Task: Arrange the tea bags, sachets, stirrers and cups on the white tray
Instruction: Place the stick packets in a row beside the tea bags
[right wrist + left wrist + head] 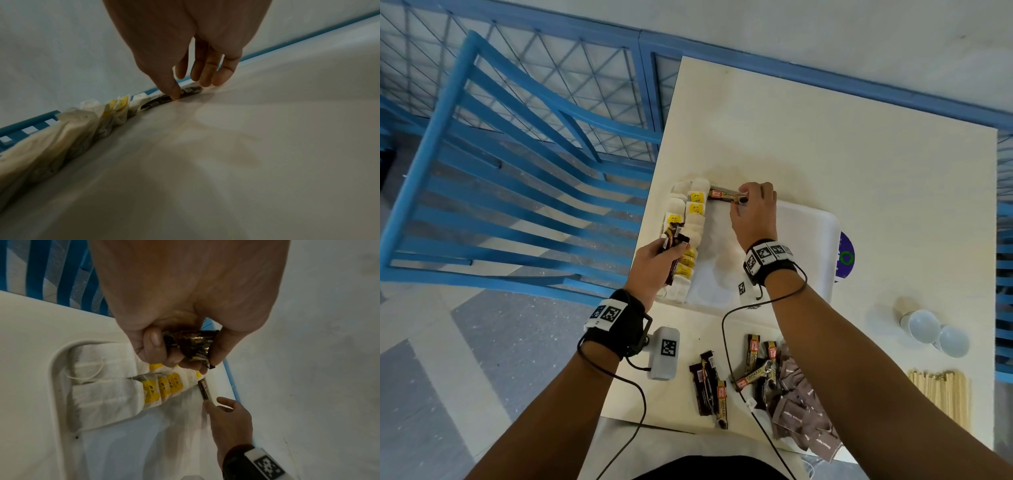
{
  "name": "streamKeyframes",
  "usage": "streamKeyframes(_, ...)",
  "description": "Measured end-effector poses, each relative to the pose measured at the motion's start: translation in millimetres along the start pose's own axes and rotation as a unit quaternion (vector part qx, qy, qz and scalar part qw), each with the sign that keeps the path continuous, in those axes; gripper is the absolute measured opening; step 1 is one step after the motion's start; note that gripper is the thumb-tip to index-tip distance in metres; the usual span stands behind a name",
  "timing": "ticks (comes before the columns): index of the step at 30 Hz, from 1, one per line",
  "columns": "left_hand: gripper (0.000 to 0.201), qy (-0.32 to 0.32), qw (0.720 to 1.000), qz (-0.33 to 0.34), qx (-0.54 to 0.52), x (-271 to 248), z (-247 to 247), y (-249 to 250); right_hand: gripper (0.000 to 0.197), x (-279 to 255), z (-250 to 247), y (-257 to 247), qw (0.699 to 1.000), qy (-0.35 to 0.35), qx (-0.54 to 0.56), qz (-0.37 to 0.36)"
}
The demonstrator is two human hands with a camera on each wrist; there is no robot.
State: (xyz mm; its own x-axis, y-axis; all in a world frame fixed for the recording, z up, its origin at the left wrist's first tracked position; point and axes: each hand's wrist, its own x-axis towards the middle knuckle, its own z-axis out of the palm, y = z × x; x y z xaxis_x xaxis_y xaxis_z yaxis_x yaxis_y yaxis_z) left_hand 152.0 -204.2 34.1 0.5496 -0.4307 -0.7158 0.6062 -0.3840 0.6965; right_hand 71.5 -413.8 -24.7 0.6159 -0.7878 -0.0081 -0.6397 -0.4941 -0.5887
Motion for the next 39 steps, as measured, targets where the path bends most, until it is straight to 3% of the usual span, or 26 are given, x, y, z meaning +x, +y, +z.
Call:
streamKeyframes(2, 0.012, -0.008, 1.000, 0.009, 0.003, -2.6, 0.9, 1.2, 0.033, -7.8, -5.0, -4.4, 1.000, 0.007, 0.009, -0.012)
streamKeyframes(5, 0.016, -0.015, 1.000, 0.016, 0.005, -5.0, 4.8, 2.6, 0.020, -27.5, -15.6, -19.5, 0.997, -0.018, 0.068, -0.026)
streamKeyframes(7, 0.011, -0.020, 1.000, 0.021, 0.011, -6.2, 8.1, 5.0, 0.009, -41.8, -24.2, -37.9, 0.986, -0.085, 0.145, 0.003)
streamKeyframes(11, 0.007, -0.048, 0.997, 0.044, 0.053, -6.4, 8.7, 5.5, 0.017, -57.9, -37.4, -58.4, 0.953, -0.231, 0.187, 0.064)
streamKeyframes(14, 0.023, -0.041, 0.998, 0.021, 0.031, -5.7, 7.1, 3.0, 0.012, -62.1, -44.2, -57.5, 0.954, -0.219, 0.196, 0.061)
streamKeyframes(18, 0.042, -0.052, 0.998, -0.022, -0.011, -6.4, 5.8, 2.8, 0.010, -63.1, -52.4, -57.0, 0.928, -0.172, 0.310, 0.116)
streamKeyframes(24, 0.025, -0.084, 0.993, -0.025, -0.074, -9.0, 2.5, 1.6, 0.019, -66.2, -67.7, -56.1, 0.848, -0.178, 0.475, 0.157)
streamKeyframes(33, 0.062, -0.091, 0.994, 0.023, -0.059, -7.4, -2.8, 1.9, 0.018, -71.2, -67.0, -51.9, 0.857, -0.178, 0.463, 0.137)
streamKeyframes(35, 0.057, -0.063, 0.996, 0.034, -0.060, -7.2, -1.8, 2.3, 0.020, -71.2, -66.4, -54.2, 0.861, -0.179, 0.455, 0.141)
streamKeyframes(37, 0.033, -0.022, 0.997, 0.040, -0.065, -6.9, -0.3, 4.4, 0.030, -71.4, -65.1, -57.3, 0.861, -0.184, 0.444, 0.164)
streamKeyframes(39, 0.023, 0.015, 0.997, 0.041, -0.069, -6.4, 1.9, 6.4, 0.041, -72.5, -63.0, -60.4, 0.848, -0.193, 0.448, 0.206)
